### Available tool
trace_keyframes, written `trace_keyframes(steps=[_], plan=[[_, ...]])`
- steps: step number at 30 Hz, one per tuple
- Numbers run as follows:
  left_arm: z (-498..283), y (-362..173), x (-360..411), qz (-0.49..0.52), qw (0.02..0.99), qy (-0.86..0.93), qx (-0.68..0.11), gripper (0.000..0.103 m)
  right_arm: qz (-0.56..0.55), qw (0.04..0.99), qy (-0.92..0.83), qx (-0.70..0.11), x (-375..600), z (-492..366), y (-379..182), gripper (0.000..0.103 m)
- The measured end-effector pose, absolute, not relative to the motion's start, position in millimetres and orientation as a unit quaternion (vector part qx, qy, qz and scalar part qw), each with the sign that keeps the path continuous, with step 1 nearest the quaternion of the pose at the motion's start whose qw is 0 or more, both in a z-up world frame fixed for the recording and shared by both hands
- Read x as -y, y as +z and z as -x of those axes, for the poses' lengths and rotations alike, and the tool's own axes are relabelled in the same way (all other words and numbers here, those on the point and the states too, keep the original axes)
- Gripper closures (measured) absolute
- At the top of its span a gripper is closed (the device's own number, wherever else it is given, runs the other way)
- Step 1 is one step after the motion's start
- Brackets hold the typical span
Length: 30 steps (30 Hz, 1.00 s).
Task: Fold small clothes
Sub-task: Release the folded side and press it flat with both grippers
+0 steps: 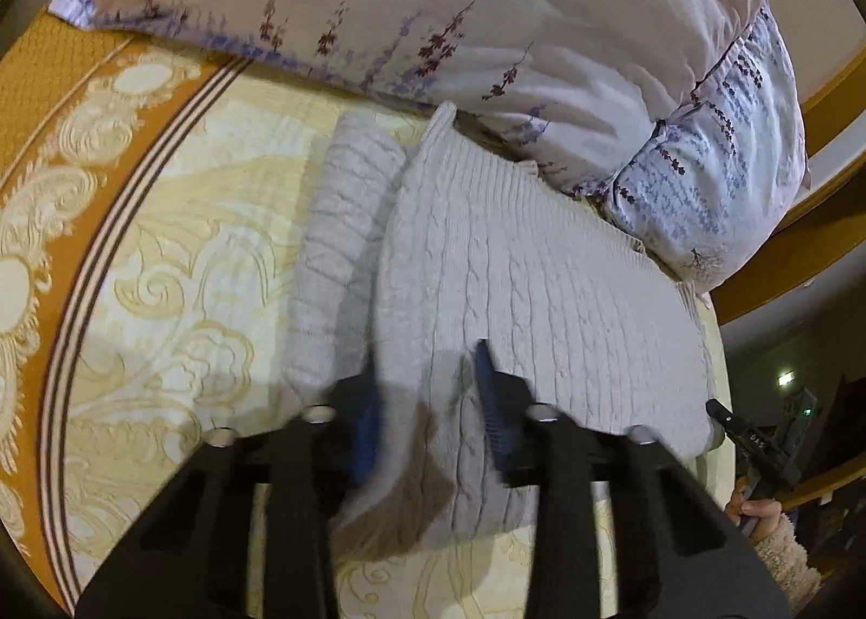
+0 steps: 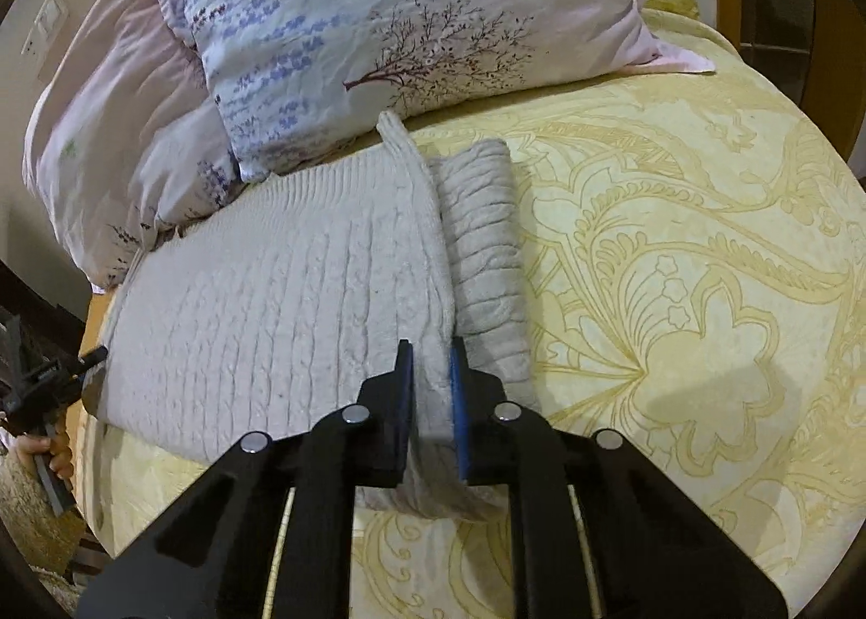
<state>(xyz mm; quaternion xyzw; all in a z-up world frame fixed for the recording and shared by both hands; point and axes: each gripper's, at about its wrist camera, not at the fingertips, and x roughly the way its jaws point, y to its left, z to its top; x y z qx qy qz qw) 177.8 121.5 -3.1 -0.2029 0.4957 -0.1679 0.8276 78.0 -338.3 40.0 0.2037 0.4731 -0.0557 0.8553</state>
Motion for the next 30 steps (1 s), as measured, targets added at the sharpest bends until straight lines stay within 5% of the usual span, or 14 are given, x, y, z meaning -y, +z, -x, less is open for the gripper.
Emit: trace_keyframes(steps=[2,26,28,30], plan=[[-174.1,-4.2,-125.3,0.212,0.826,-0.167,-0.495,0.094,-0.207,0.861,-0.058,-0.462,337.4,-72.9,47.3,0.093],[-149.4,-12.0,-146.8,0.235,0.815,-0.174,-0.501,0.095,-0.25,0.83,-0.117,-0.485,342.7,-43.2,33.3,0.092],[-149.4,-12.2,-147.3,0.242,0.814,-0.17,-0.499,0.095,-0.246,0.832,-0.134,-0.479,341.3,-44.1,37.5,0.084],[-148.7,-11.8,-147.2,0.245,0.815,-0.17,-0.497,0.094,-0.221,0.838,-0.164,-0.47,336.1,-47.1,46.5,0.066]])
